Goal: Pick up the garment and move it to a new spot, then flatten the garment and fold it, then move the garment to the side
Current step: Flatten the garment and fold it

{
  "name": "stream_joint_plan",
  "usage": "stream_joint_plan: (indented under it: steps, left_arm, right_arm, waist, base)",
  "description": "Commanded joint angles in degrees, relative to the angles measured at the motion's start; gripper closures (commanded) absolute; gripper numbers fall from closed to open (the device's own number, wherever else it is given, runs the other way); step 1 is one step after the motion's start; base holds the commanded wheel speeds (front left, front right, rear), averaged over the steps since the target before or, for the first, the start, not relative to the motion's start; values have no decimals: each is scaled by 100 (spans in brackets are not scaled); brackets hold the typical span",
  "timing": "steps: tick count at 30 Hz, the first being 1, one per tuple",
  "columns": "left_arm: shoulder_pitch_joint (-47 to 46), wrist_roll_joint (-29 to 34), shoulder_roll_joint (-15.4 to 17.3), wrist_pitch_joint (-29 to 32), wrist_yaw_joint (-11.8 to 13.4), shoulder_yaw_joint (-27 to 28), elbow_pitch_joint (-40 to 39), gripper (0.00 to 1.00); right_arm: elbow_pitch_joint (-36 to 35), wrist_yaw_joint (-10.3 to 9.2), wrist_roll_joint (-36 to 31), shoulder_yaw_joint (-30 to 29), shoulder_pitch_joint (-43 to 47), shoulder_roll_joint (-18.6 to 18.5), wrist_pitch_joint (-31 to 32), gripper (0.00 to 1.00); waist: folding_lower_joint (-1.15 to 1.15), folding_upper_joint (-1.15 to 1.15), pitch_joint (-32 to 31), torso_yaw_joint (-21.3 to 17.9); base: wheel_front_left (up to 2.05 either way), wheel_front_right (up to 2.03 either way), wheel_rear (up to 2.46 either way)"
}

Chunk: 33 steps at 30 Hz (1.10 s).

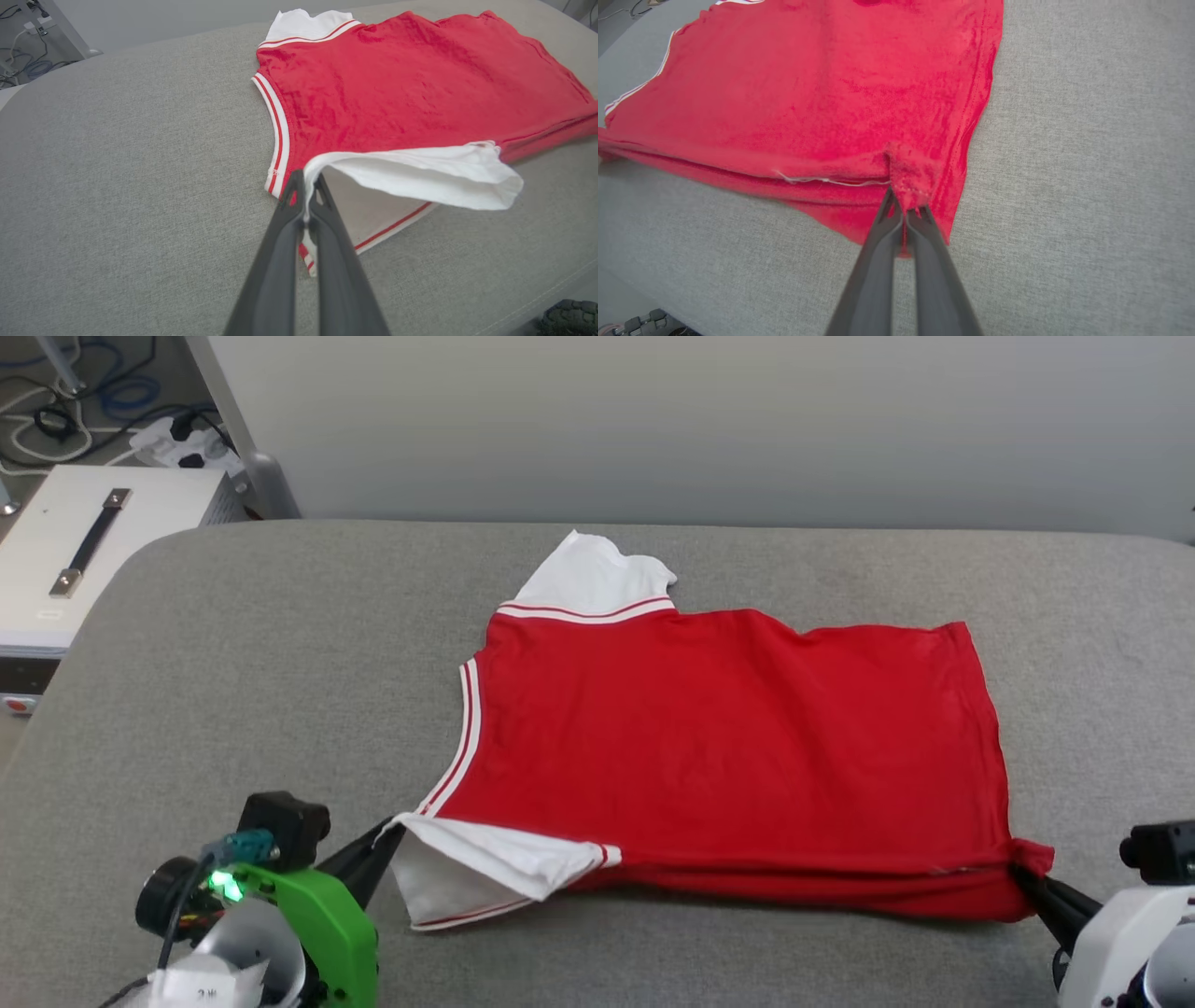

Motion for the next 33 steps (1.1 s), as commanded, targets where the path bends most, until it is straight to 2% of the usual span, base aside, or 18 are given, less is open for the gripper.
stream_joint_plan:
  steps: [1,9,24,25,26,27,28,33]
  left_arm:
    - [-241,52,-44,33,-58,16,129,100]
    - [-1061,160,-239,144,-345,-72,993,100]
    - [-2159,499,-737,26,-737,-527,2647,100]
    - [-2212,519,-778,6,-752,-565,2776,64]
    - [-2251,531,-813,-26,-762,-587,2875,14]
    - [-2290,529,-865,-51,-773,-611,3002,0]
    - [-2321,527,-906,-72,-781,-628,3097,0]
    - [-2408,541,-1109,-371,-756,-642,3515,0]
  right_arm:
    - [3,-46,-64,-23,-182,62,74,100]
    - [286,-46,-299,61,-863,226,435,100]
    - [726,-46,-498,221,-1543,348,551,100]
    - [762,-46,-510,239,-1587,365,559,100]
    - [789,-46,-523,256,-1622,377,564,100]
    - [815,-46,-549,278,-1666,387,558,60]
    - [838,-46,-573,290,-1697,395,546,0]
    - [952,-46,-624,319,-1753,465,463,0]
  waist:
    - [0,0,282,-107]
    - [0,0,803,-236]
    - [0,0,1316,-356]
    - [0,0,1324,-364]
    - [0,0,1327,-368]
    - [0,0,1325,-370]
    - [0,0,1318,-370]
    - [0,0,1145,-349]
  base:
    - [0,0,0]
    - [0,0,0]
    - [0,0,0]
    - [0,0,0]
    - [0,0,0]
    - [0,0,0]
    - [0,0,0]
    - [0,0,0]
